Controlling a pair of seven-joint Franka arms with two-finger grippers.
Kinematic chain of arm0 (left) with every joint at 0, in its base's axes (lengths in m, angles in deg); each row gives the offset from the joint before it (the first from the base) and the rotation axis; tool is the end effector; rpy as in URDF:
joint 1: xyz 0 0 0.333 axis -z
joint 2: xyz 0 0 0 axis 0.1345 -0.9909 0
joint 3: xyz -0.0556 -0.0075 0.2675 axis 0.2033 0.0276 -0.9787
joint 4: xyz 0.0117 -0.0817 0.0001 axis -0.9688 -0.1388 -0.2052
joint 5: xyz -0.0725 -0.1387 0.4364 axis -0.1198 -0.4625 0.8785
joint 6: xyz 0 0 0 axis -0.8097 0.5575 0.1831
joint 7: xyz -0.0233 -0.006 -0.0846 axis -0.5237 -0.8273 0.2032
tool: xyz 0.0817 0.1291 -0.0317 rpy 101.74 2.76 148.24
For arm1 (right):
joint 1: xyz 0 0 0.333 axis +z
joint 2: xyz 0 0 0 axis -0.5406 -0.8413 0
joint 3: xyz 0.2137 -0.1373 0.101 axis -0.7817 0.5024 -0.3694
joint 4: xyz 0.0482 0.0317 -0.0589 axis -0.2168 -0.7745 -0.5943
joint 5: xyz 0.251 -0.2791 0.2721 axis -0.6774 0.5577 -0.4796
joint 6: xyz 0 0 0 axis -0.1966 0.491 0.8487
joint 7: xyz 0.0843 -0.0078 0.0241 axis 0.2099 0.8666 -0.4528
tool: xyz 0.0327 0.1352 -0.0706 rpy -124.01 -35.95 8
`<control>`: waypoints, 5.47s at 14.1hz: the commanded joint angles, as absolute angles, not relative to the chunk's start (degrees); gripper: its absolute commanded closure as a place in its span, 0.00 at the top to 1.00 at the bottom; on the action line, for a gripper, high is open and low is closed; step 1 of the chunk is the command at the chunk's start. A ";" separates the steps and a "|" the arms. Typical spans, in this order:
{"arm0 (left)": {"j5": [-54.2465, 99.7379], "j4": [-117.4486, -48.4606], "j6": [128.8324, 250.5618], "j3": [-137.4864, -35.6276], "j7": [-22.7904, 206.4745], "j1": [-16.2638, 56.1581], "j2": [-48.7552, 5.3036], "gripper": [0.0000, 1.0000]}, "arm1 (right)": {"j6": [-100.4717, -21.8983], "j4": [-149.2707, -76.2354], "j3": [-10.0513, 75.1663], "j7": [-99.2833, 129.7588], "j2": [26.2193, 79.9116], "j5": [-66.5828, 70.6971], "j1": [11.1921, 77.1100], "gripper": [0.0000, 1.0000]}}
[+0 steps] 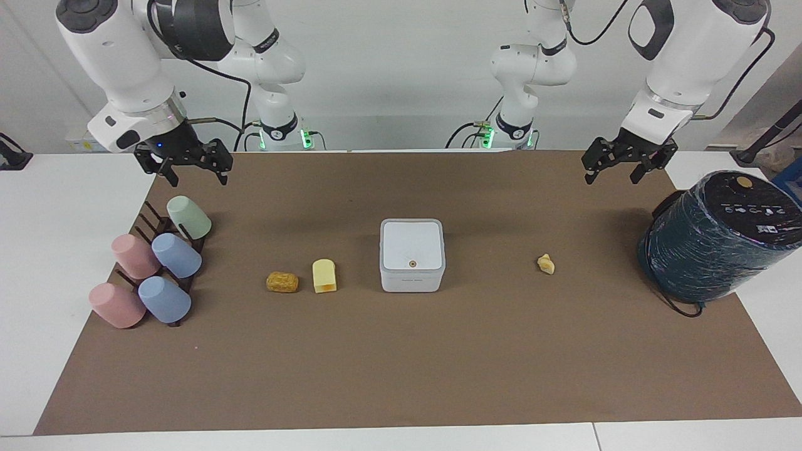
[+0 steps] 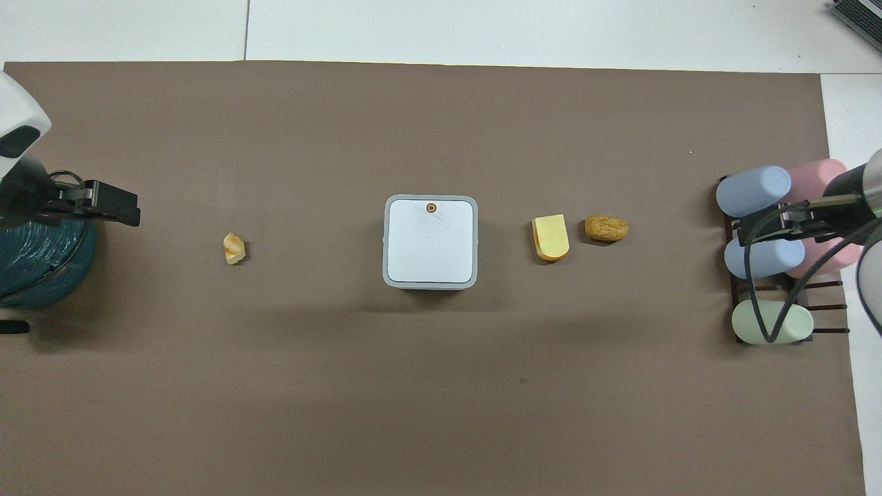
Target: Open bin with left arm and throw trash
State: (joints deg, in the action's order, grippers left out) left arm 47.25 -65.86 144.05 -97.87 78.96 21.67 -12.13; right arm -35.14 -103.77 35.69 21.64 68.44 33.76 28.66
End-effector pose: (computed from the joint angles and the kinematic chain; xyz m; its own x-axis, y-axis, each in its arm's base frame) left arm 0.6285 -0.0642 0.5137 0.9986 -0.0535 0.0040 -0.0535 -0.9985 0.0119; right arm 0.6222 -0.0029 0.4933 0.9980 0.0298 -0.0562 0.0308 -0.9994 0.0179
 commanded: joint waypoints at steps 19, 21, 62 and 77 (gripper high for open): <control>41.64 -71.40 168.10 -97.67 108.89 45.16 -21.86 0.00 | -89.10 -130.10 35.36 27.28 57.96 33.61 34.47 1.00; 41.64 -71.32 169.96 -97.58 109.88 45.78 -22.91 0.00 | -93.34 -131.69 35.28 27.19 56.20 33.61 35.01 1.00; 45.16 -87.81 177.68 -98.55 82.03 23.90 -18.53 0.93 | -80.43 -110.43 34.66 47.23 51.46 24.64 58.38 0.00; 45.16 -95.83 190.61 -98.55 79.56 24.52 -23.79 0.61 | -80.34 -110.34 35.19 46.70 50.83 24.56 56.12 1.00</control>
